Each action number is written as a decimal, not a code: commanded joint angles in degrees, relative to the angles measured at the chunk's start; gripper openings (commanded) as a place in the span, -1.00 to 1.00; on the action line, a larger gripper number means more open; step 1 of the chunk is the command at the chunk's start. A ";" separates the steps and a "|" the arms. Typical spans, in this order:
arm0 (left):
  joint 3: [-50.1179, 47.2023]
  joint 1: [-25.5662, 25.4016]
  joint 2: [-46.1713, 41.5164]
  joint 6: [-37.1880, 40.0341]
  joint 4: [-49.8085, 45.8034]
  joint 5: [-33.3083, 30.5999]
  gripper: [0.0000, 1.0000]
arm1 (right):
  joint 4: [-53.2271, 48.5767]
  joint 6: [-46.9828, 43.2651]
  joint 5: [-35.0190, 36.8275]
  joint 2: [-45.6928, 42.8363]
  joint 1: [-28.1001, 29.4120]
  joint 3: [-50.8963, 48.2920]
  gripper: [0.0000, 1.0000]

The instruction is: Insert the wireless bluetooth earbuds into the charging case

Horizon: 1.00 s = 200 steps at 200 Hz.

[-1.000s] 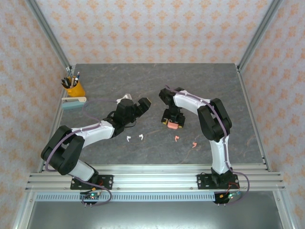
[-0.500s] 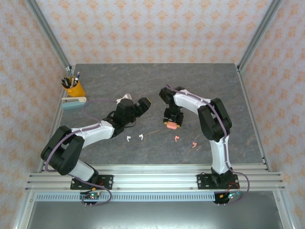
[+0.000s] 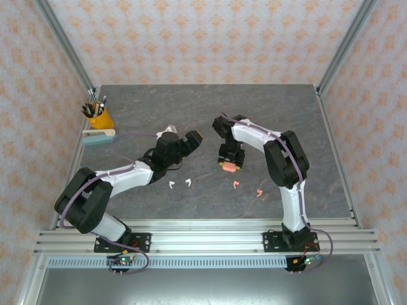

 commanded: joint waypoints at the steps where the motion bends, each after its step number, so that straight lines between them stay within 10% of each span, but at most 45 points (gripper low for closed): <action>1: -0.32 -0.32 -1.34 1.33 -0.02 -1.41 0.90 | 0.38 1.10 1.02 -0.40 0.25 1.68 -0.40; 200: -0.85 -1.14 0.64 2.12 1.13 -1.33 0.90 | 1.00 3.85 1.47 -0.08 -0.57 3.44 -0.32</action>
